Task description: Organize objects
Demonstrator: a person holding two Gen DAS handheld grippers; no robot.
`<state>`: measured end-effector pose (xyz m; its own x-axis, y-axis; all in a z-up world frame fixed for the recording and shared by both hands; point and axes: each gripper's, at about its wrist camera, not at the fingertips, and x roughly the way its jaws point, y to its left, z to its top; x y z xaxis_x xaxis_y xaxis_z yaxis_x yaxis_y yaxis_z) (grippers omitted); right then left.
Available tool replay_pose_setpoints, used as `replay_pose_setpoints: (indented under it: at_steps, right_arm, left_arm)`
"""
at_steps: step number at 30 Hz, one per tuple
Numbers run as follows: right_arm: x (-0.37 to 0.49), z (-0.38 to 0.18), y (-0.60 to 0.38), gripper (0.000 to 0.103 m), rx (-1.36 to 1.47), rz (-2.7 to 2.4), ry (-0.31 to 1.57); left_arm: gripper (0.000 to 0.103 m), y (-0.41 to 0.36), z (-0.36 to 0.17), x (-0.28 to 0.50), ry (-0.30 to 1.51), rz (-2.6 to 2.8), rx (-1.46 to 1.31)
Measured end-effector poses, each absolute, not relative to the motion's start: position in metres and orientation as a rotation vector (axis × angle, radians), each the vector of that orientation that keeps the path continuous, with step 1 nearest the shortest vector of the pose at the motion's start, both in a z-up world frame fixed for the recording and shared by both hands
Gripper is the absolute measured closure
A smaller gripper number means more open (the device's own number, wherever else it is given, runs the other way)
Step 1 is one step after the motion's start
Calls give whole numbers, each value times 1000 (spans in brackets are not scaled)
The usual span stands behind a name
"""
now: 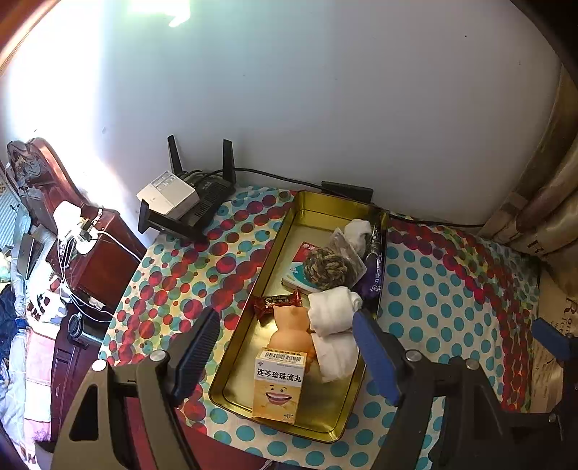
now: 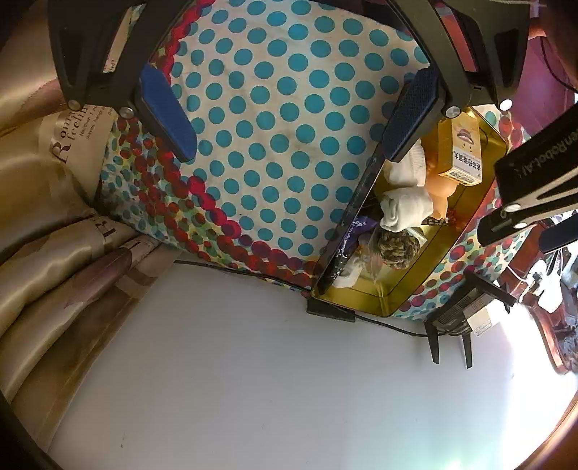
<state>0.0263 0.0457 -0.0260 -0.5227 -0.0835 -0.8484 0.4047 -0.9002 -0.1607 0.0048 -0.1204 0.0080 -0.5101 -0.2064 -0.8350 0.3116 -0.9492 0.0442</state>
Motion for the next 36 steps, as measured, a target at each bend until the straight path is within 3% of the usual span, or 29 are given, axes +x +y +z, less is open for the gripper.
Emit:
replay_pose_setpoints:
  at_steps: [10,15,18,21,24,28,31,33,36]
  right_arm:
    - [21,-29,46,1,1367,-2452,469]
    - [14,-30,53,1,1384,-2465,432]
    - [9,-32,58,1,1408,-2463,407]
    - [7,-32,60,1,1412,-2463,397]
    - [5,-32,61,1,1407,-2466,395]
    - [1,-34,62,1,1422,-2464,391]
    - [-1,-38,66,1,1445,-2465,377]
    - [-2,-40,69,1,1458,-2461,362]
    - [-2,-44,70,1,1468,-2444,352]
  left_arm:
    - [25,-121,16,4,165,-2534,1296]
    - [25,-121,68,48,198,-2766,852]
    - [3,-119,88,70,257,-2922,693]
    - [0,-119,78,52,290,-2933,796]
    - [0,-122,62,29,212,-2725,979]
    - [0,-121,81,49,116,-2679,767]
    - [0,-125,74,60,210,-2691,635]
    - [0,-130,63,48,269,-2656,786]
    - [0,-128,46,32,190,-2607,939]
